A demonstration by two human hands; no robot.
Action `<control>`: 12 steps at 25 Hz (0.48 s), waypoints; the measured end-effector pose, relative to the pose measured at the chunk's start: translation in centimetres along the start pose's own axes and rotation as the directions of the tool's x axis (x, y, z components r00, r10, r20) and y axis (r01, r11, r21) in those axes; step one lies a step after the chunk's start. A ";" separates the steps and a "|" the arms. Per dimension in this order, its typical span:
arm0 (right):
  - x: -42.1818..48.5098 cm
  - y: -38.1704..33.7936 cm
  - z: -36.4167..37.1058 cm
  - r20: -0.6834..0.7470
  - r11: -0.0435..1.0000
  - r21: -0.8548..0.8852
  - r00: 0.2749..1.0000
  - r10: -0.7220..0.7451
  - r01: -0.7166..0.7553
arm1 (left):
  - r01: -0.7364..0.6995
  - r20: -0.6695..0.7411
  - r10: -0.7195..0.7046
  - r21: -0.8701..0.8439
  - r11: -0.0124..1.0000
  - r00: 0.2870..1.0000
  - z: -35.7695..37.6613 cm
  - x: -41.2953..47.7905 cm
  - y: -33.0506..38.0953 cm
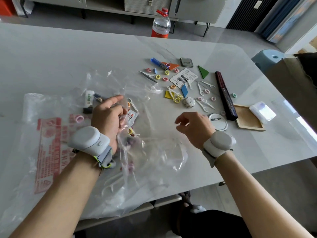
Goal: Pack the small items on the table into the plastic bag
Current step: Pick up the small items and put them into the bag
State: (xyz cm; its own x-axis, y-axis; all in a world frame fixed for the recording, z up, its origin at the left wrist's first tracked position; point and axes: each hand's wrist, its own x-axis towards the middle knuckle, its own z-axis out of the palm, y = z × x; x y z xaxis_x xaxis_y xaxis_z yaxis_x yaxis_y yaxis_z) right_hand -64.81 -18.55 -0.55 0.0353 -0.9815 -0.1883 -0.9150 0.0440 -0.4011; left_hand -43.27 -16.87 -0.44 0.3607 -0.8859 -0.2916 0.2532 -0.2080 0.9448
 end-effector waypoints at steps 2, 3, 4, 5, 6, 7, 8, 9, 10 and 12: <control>-0.1 3.4 -1.7 -0.046 0.957 -0.228 0.984 0.173 -0.179 | -0.022 -0.011 0.023 0.037 0.999 1.000 0.2 -0.2 -0.1; -0.3 4.9 -2.5 -0.041 0.926 -0.283 0.967 0.251 -0.252 | -0.032 -0.017 0.032 0.050 0.998 0.999 0.2 -0.2 -0.1; -0.6 6.2 -3.0 -0.035 0.897 -0.321 0.950 0.309 -0.304 | -0.038 -0.021 0.039 0.054 0.998 0.999 0.2 -0.2 -0.2; -0.9 7.5 -3.4 -0.029 0.877 -0.346 0.938 0.345 -0.333 | -0.040 -0.019 0.041 0.049 0.998 0.999 0.3 -0.2 -0.4; -1.1 8.4 -3.5 -0.021 0.869 -0.351 0.931 0.365 -0.349 | -0.040 -0.014 0.041 0.038 0.998 0.999 0.4 -0.1 -0.6; -1.2 9.0 -3.5 -0.013 0.872 -0.341 0.929 0.370 -0.352 | -0.039 -0.011 0.039 0.027 0.999 0.999 0.5 0.0 -0.7; -1.2 9.4 -3.4 -0.005 0.880 -0.325 0.931 0.366 -0.348 | -0.036 -0.010 0.036 0.020 0.999 0.999 0.6 0.1 -0.8; -1.2 9.6 -3.4 -0.002 0.890 -0.313 0.937 0.350 -0.333 | -0.032 -0.009 0.033 0.014 0.999 0.999 0.7 0.2 -1.0; -1.2 9.8 -3.4 -0.004 0.899 -0.304 0.945 0.328 -0.314 | -0.028 -0.006 0.028 0.009 1.000 1.000 0.8 0.3 -1.1; -1.3 9.9 -3.7 0.013 0.912 -0.312 0.958 0.286 -0.268 | -0.024 0.003 0.024 0.003 1.000 1.000 0.8 0.5 -1.4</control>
State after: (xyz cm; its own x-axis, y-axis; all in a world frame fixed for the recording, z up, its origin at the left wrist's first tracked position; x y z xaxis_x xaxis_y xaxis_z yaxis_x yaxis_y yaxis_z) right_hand -75.41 -17.56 -1.01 -0.2227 -0.9254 -0.3065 -0.9689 0.2450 -0.0356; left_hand -44.19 -17.41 -1.82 0.3639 -0.8918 -0.2689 0.2419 -0.1883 0.9519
